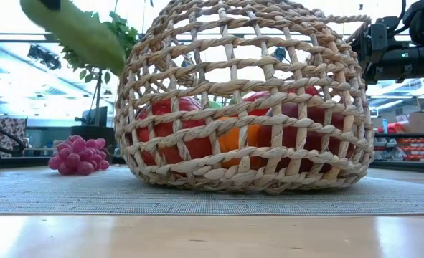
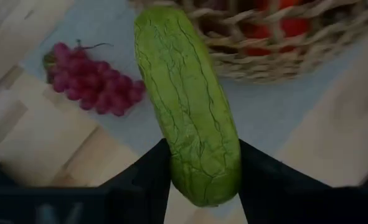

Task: Build produce basket
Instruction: Put the green cucumber into the brown basket

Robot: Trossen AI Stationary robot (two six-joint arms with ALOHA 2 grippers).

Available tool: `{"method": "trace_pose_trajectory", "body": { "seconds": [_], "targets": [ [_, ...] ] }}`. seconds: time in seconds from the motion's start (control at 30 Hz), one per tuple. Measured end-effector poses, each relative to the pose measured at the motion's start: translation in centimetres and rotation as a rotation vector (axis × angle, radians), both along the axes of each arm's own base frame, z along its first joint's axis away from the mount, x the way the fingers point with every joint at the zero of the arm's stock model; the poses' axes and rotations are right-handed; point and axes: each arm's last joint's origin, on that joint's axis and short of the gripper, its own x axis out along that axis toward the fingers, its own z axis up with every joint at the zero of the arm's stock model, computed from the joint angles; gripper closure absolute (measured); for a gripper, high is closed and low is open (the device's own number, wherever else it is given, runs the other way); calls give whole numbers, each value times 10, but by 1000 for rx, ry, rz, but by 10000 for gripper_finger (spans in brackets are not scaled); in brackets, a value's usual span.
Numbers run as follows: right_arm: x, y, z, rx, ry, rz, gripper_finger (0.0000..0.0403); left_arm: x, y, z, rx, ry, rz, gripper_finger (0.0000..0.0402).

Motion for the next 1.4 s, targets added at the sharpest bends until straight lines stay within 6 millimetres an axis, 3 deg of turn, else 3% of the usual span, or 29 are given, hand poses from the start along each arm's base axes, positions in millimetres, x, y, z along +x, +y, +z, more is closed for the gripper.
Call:
{"method": "trace_pose_trajectory", "body": {
  "seconds": [0.23, 0.57, 0.83, 1.1, 1.27, 1.4],
  "targets": [
    [0, 0, 0, 0, 0, 0, 9, -1, -13, 24, -20, -83, -118, 246],
    [0, 0, 0, 0, 0, 0, 9, 18, -19, 43, 51, -299, -298, 245],
    [0, 0, 0, 0, 0, 0, 9, 21, -14, 68, 12, -361, -282, 246],
    [0, 0, 0, 0, 0, 0, 9, 26, -13, 91, 63, -451, -401, 246],
    [0, 0, 0, 0, 0, 0, 9, 39, -6, 98, 127, -525, -474, 246],
    [0, 0, 0, 0, 0, 0, 9, 49, 2, 104, 283, -547, -592, 246]
  ]
}}
